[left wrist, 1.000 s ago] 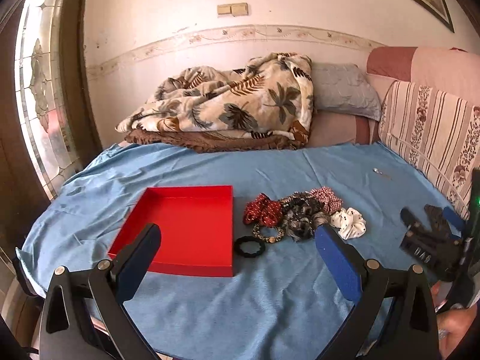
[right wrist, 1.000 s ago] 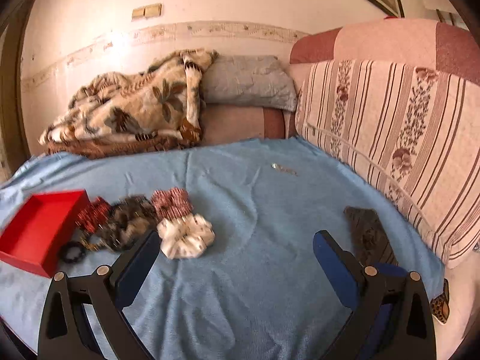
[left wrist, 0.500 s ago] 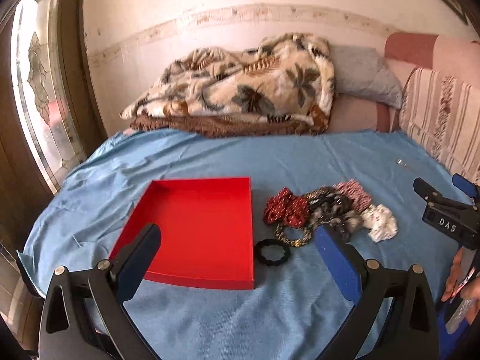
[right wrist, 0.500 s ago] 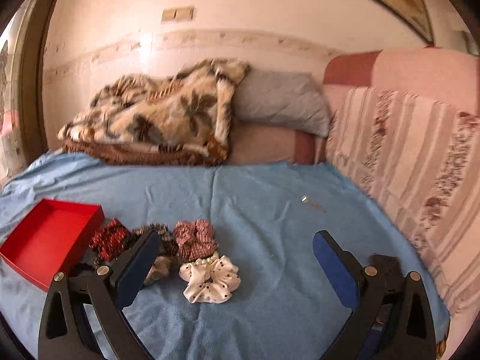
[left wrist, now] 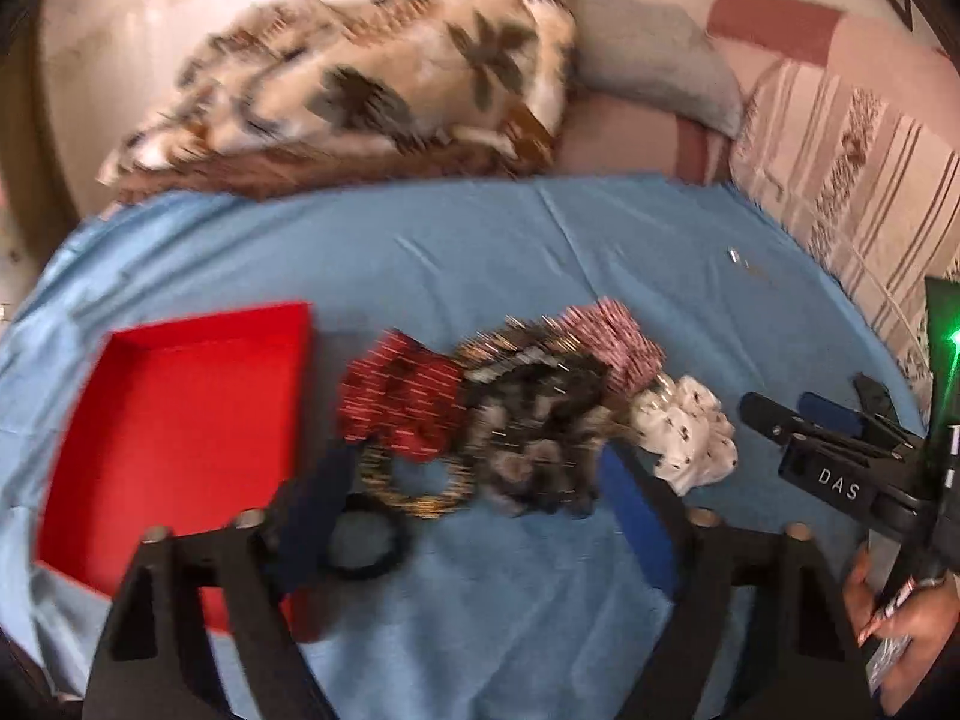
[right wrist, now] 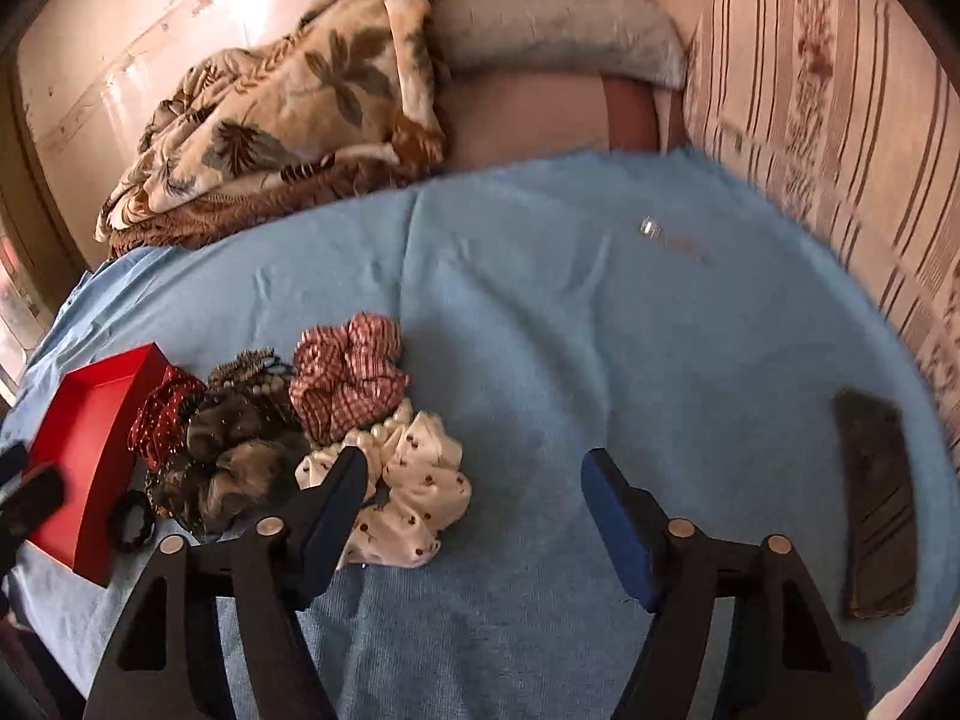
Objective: Organize jewelry
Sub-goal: 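Grasp the brown tulle scrunchie with the left tool while the right tool grasps the white cherry scrunchie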
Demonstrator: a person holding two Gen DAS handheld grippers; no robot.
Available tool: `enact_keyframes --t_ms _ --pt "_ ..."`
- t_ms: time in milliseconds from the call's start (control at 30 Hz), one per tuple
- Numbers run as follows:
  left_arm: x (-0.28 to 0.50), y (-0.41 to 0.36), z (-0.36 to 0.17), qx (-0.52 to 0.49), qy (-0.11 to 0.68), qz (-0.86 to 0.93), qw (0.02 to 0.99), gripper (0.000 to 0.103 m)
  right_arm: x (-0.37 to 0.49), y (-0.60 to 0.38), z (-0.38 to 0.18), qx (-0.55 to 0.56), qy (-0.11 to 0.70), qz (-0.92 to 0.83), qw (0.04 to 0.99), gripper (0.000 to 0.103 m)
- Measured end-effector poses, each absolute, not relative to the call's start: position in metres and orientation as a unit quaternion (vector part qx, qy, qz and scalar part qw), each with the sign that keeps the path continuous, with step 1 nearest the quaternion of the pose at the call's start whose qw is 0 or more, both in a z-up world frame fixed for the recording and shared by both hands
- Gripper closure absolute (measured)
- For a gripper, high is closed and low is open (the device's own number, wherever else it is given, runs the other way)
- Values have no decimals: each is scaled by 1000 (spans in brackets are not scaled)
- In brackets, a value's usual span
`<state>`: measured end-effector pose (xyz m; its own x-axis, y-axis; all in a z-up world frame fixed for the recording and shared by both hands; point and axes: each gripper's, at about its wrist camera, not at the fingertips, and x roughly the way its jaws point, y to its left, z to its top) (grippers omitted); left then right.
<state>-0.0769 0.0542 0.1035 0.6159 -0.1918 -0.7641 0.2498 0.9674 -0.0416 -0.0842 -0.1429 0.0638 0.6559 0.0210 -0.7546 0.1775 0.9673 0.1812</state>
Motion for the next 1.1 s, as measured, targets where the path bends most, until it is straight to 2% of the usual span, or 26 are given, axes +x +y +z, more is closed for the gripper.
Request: enact_keyframes --t_ms 100,400,433,467,533,567,600,633,733,767,1100 --pt "-63 38 85 35 444 -134 885 25 -76 -144 52 139 434 -31 889 34" --pt "-35 11 47 45 479 -155 863 25 -58 -148 26 191 478 -13 857 35" --pt "-33 10 44 43 482 -156 861 34 -57 -147 26 188 476 -13 859 37" --pt "-33 11 43 44 484 -156 860 50 -57 -146 26 185 474 -10 861 40" --pt "-34 10 42 47 489 -153 857 73 -55 -145 24 190 478 2 858 59" --pt "-35 10 44 43 487 -155 858 78 -54 -144 22 190 480 7 856 77" --pt "-38 12 48 35 484 -160 860 81 -54 -144 21 194 482 11 855 86" --pt "-41 13 52 30 483 -165 859 84 -54 -144 22 196 480 13 855 89" --pt "-58 22 71 4 476 -187 860 86 -62 -141 30 179 466 7 867 94" --pt "-64 25 77 1 470 -191 862 93 -66 -140 34 172 457 4 873 95" --pt "-107 96 136 -37 410 -190 891 94 -118 -125 81 147 366 -16 919 95"
